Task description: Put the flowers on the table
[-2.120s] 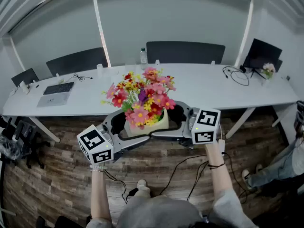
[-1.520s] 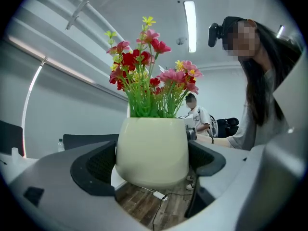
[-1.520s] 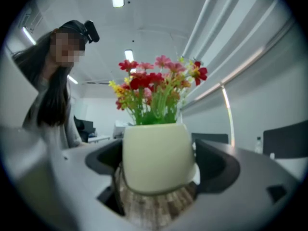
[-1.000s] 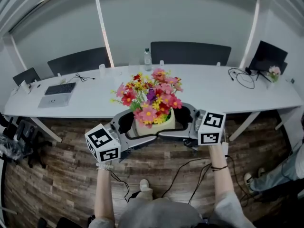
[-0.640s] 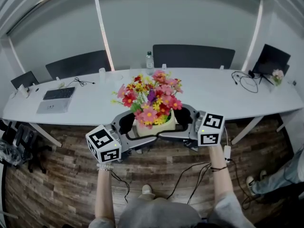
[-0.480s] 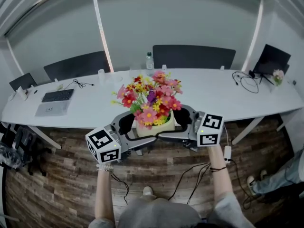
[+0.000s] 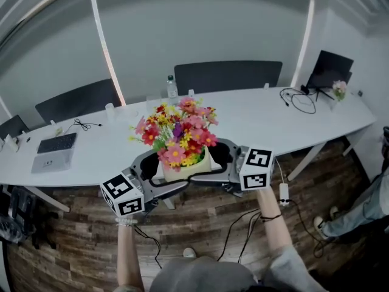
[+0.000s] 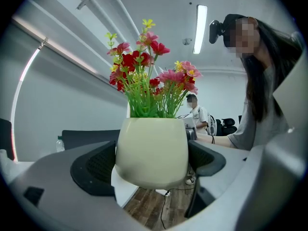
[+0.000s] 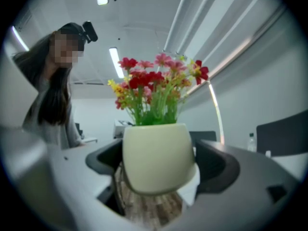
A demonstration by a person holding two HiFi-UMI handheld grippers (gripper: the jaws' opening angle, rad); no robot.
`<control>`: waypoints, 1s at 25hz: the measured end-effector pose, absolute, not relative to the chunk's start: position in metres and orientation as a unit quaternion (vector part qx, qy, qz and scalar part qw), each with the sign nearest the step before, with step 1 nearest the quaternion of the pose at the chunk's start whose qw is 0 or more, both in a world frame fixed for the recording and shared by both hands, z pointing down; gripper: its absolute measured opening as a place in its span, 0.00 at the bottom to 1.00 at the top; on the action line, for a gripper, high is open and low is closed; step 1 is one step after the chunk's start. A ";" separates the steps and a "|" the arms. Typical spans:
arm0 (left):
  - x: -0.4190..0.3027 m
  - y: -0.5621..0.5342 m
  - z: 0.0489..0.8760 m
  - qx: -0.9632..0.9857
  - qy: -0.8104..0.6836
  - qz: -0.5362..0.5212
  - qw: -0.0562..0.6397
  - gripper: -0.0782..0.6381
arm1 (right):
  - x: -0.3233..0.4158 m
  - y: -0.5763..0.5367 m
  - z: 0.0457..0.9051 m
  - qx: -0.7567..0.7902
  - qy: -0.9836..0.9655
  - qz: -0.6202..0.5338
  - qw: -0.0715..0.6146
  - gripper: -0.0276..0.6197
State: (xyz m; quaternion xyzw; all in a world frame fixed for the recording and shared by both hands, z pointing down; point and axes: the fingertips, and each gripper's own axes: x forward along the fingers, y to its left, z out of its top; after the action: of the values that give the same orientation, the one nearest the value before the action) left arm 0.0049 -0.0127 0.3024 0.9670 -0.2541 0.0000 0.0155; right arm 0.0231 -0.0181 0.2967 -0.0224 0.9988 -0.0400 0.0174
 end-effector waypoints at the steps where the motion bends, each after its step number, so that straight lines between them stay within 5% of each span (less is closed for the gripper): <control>1: 0.006 -0.014 0.303 0.968 -0.250 -0.001 0.015 0.76 | 0.024 -0.019 0.297 -0.027 0.999 -0.038 0.015 0.75; 25: -0.027 -0.048 0.317 0.977 -0.213 0.002 0.015 0.76 | -0.009 -0.052 0.312 -0.064 0.997 -0.037 0.007 0.75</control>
State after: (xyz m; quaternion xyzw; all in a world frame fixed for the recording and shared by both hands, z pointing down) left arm -0.0266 -0.0480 0.3173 0.9769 -0.2132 0.0025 0.0151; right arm -0.0088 -0.0520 0.3118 -0.0639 0.9972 -0.0372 0.0069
